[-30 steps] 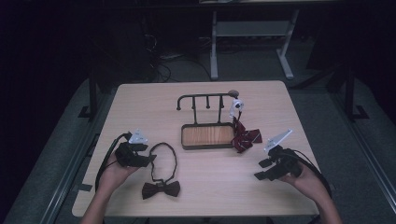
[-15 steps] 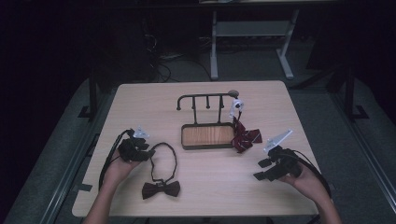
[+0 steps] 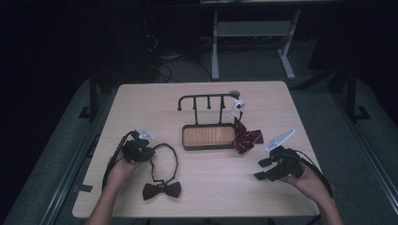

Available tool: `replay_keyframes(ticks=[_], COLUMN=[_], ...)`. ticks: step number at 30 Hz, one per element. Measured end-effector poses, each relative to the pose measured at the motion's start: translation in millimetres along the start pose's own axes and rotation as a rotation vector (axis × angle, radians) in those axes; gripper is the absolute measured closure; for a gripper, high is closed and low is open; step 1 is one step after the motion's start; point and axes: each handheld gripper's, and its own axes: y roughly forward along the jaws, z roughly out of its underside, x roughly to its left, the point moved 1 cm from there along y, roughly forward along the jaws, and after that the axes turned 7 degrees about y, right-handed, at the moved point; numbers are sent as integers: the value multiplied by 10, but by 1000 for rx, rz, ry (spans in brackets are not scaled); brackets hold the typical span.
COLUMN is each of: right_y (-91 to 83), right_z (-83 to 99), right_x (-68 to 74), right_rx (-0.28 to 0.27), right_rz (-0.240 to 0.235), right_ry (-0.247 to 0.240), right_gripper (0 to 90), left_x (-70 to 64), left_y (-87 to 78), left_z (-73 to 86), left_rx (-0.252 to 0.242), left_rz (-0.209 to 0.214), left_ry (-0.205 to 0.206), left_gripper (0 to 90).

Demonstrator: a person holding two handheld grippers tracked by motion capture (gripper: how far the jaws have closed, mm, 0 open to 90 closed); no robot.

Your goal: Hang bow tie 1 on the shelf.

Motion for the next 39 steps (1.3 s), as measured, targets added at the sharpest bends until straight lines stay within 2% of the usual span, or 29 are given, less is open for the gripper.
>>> replay_keyframes(ticks=[4,9,17,18,22,25,31,33,39], right_y=[12,31,66,63,32,14,1,-13,0], right_z=[3,18,53,59,72,82,100,112,114], right_x=[-1,-20,-75,-83,-113,-123,-135,-147,-143], right_rx=[4,9,27,25,14,15,16,9,13], right_rz=[-1,-5,-5,-5,0,1,3,4,9], right_ry=[-3,5,24,26,27,34,39,36,29], right_gripper=[412,412,412,412,412,412,412,419,421], left_x=[0,-12,-39,-40,-58,-78,-91,-79,-60], left_y=[1,1,-26,-45,-136,-266,-425,-527,-658], left_z=[-1,1,-10,-16,-52,-111,-205,-269,-348], left_rx=[1,3,-2,4,-20,-62,-87,-102,-122], left_rz=[-1,15,47,54,74,93,101,118,132], left_ry=[0,11,22,31,39,55,77,90,109], left_gripper=[791,893,898,899,899,899,900,900,900])
